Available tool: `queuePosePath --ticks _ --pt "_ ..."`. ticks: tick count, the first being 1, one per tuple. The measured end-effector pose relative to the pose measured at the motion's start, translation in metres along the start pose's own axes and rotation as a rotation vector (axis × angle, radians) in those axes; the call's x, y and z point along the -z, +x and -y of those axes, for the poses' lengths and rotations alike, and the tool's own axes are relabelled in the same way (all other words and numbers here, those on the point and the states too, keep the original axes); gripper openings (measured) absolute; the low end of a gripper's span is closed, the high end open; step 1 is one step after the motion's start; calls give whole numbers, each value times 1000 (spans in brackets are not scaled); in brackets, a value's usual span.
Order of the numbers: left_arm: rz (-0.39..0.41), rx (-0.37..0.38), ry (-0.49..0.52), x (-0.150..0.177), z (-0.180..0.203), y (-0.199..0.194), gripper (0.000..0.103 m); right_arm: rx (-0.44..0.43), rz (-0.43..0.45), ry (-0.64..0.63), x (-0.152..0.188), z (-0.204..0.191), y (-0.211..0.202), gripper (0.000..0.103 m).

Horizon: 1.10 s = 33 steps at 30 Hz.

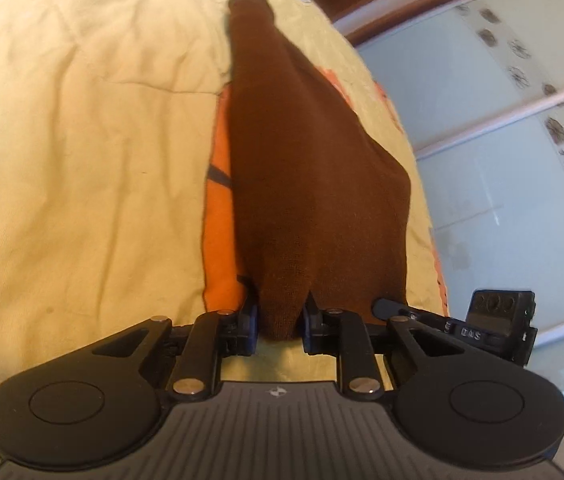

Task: Fold small clothes

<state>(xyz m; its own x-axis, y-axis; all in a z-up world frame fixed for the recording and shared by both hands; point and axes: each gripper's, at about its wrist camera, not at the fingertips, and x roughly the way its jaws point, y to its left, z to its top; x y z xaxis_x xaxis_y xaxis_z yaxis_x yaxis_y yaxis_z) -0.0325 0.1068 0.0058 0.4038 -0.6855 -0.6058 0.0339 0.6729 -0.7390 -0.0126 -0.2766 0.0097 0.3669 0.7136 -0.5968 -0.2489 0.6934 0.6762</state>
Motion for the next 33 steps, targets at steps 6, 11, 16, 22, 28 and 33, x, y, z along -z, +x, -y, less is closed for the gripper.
queuePosePath --ticks 6,11,16,22,28,33 --pt "225 -285 470 12 93 -36 27 123 204 -114 -31 -38 -41 68" --pt "198 -458 692 10 127 36 31 118 267 -271 -86 -77 0 81" --pt "249 -494 784 19 116 65 32 392 89 -422 -101 -50 90 94" --pt "248 -448 730 10 114 61 32 412 96 -416 -95 -56 88 98" --pt "269 -448 730 18 111 62 32 353 300 -389 -76 -78 45 97" --pt "261 -441 722 18 112 61 32 375 134 -439 -72 -74 89 100"
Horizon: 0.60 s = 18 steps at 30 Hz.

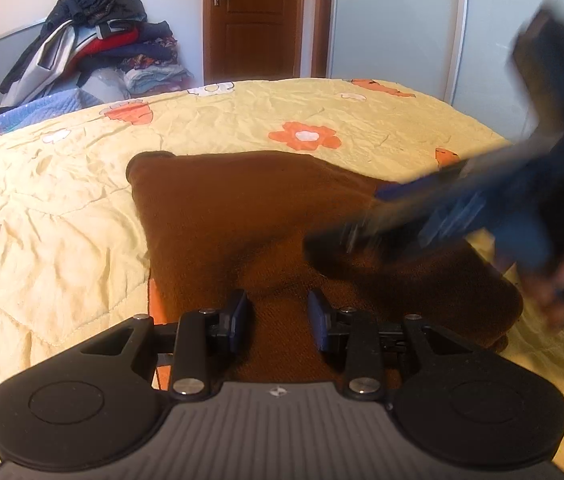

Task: Fold small clothes

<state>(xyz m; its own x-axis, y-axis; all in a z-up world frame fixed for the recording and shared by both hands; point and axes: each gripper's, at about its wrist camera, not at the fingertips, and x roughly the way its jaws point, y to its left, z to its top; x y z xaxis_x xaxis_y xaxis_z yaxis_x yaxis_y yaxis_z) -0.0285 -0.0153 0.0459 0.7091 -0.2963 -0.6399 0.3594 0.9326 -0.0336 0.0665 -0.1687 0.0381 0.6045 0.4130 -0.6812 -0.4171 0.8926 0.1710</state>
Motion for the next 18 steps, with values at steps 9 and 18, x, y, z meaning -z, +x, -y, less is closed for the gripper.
queuePosePath --ticks 9,18 --pt "18 50 -107 -2 -15 -28 48 -27 -5 108 -12 22 -23 99" --pt "-93 253 -559 33 -85 -20 82 -353 -75 587 75 80 -65 92"
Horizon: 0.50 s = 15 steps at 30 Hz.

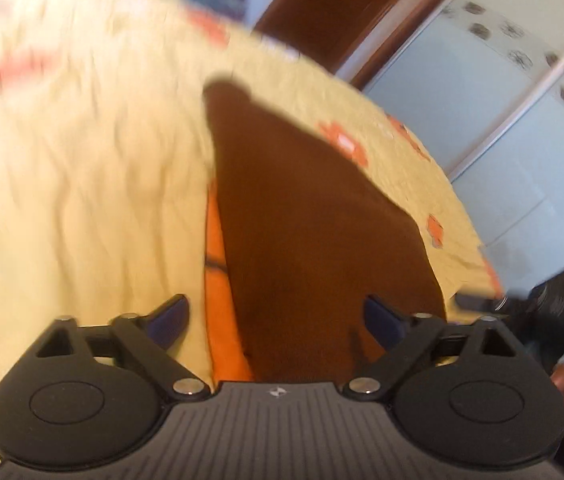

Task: Fold small clothes

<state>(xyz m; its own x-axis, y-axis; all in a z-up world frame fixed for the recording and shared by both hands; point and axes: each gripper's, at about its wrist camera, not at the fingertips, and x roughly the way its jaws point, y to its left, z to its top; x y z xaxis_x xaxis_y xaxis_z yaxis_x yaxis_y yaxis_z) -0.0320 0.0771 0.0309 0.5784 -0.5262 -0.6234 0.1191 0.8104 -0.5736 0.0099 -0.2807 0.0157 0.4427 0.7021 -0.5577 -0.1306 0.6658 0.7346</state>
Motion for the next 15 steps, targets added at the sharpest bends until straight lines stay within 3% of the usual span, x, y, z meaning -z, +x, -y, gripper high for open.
queuePosePath --ticks 1,2,3,4,7,9,11,13,15 --pt "2 28 -6 0 1 2 62 -16 2 -17 7 -1 3 83" --pt "-50 66 -38 -1 1 11 47 -21 -19 -30 10 -4 10 76" --pt "-86 77 -78 -2 -1 19 34 -11 -48 -44 12 -7 18 49" --pt "-90 82 -95 -5 0 22 33 22 -68 -85 13 -11 26 28" --pt "-121 94 -105 -12 2 13 25 39 -81 -171 5 -24 22 26" --pt "-123 93 -48 -12 4 2 24 61 -65 -275 3 -41 5 26" --pt "-145 35 12 -8 1 2 24 119 -75 -391 7 -49 -4 24" --pt "-134 49 -4 -4 -9 2 22 162 -140 -399 15 -39 5 24" --pt "-128 65 -35 -3 -12 -1 27 121 -110 -361 23 -30 3 28"
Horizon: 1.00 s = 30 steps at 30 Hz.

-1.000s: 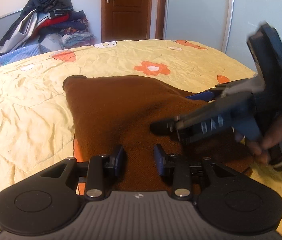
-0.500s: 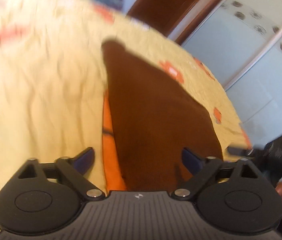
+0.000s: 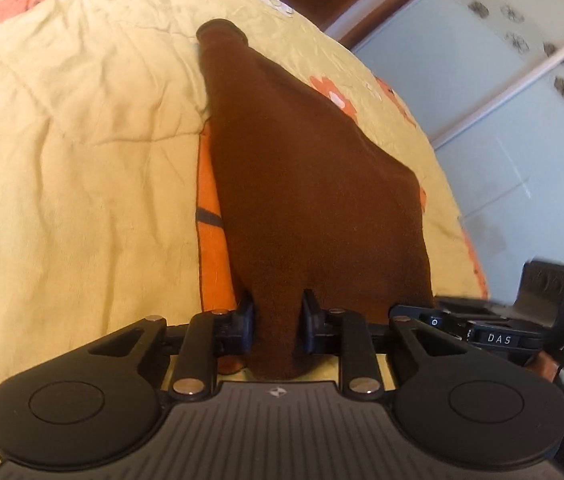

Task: Fold small clothes

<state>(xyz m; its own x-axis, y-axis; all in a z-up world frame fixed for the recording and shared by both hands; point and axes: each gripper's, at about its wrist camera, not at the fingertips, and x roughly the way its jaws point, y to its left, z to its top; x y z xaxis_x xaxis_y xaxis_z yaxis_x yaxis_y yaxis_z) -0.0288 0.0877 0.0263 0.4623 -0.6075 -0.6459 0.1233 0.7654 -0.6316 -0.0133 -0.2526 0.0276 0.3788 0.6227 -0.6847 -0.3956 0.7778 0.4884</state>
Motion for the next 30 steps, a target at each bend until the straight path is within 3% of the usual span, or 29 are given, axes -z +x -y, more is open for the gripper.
queuePosePath --ticks 2,3,4,5,6,8,9,10,12,17,20,21,23,25,26,27,30 --pt "-7 57 -47 4 -8 -1 46 -58 23 131 1 13 -5 42" --pt "-13 110 -85 4 -13 -1 65 -120 39 204 4 20 -9 63" --pt "-27 175 -138 3 -19 1 74 -182 56 260 5 27 -9 82" --pt "-41 221 -185 3 -23 5 85 -227 60 304 5 30 -6 87" --pt "-51 243 -218 2 -25 9 84 -259 49 346 5 35 -2 87" --pt "-57 231 -186 0 -18 13 81 -282 35 375 0 38 8 80" --pt "-68 203 -155 0 -12 15 52 -276 16 371 -4 36 14 70" --pt "-99 148 -123 0 -7 18 22 -262 -13 363 -7 34 20 48" --pt "-115 109 -92 3 -5 16 22 -200 -55 273 -11 26 24 26" --pt "-99 80 6 14 -11 0 18 -71 -52 12 1 6 0 21" --pt "-64 67 43 17 -11 -2 19 -103 -10 69 5 13 0 18" --pt "-53 44 68 19 -6 -5 24 -110 -1 101 6 17 -1 21" --pt "19 -66 114 28 10 -20 42 -82 31 152 11 15 -11 39" --pt "168 -191 192 41 29 -43 84 30 119 125 21 -1 -28 75" --pt "262 -235 238 50 40 -52 89 91 170 99 30 -10 -38 84" --pt "349 -270 293 58 51 -56 92 143 208 74 39 -19 -44 99" --pt "417 -322 417 71 79 -47 92 269 211 13 59 -37 -37 103"
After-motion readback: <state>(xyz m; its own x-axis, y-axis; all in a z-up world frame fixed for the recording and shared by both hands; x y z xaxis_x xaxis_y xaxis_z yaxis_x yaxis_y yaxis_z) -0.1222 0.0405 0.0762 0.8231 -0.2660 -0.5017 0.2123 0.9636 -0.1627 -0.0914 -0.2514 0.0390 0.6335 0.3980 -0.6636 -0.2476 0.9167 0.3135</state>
